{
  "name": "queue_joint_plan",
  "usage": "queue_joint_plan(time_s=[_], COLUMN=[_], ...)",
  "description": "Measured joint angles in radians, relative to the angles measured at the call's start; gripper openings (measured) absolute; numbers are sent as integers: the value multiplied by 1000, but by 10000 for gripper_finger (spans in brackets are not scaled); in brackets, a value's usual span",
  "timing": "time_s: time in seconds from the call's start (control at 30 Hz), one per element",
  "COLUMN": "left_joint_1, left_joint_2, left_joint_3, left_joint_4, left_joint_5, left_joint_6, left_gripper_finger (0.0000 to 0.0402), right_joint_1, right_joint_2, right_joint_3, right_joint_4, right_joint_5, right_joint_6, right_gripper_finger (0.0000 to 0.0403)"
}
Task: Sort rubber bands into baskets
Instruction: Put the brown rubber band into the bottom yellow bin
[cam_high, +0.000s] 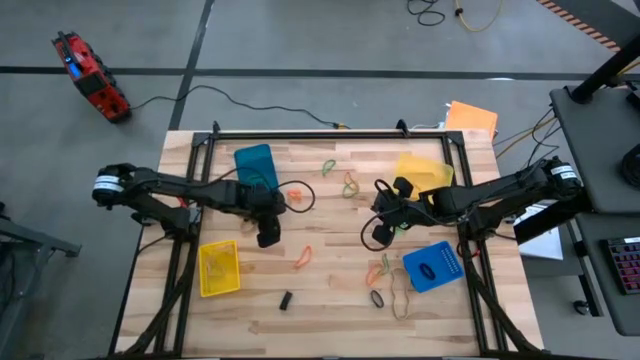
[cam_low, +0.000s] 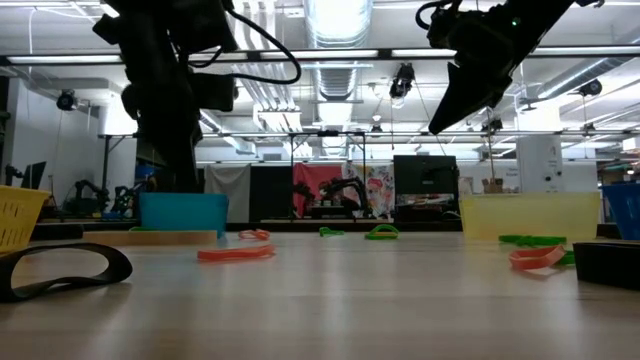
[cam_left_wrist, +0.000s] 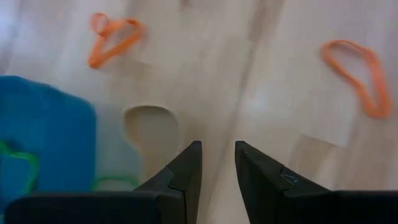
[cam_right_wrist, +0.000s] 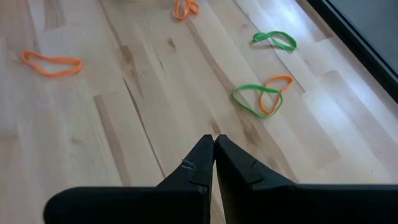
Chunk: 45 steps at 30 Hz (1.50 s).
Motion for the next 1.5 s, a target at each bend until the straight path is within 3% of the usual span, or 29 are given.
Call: queue_joint_plan(time_s=[0.5,0.83,1.5], left_joint_1=[0,-1,7], left_joint_2=[62,166,232], left_joint_3=[-5,-5,-21], left_joint_4=[11,46,108], left_joint_5=[-30,-83,-84], left_joint_6=[26,124,124], left_gripper_finger=[136,137,137], right_joint_1=[0,0,0], right_joint_2=[0,0,0], right_joint_3=[-1,-1,-1], right_joint_4=[0,0,0], right_joint_5=[-2,-2,-3], right_joint_6=[-2,-2,2], right_gripper_finger=[9,9,9])
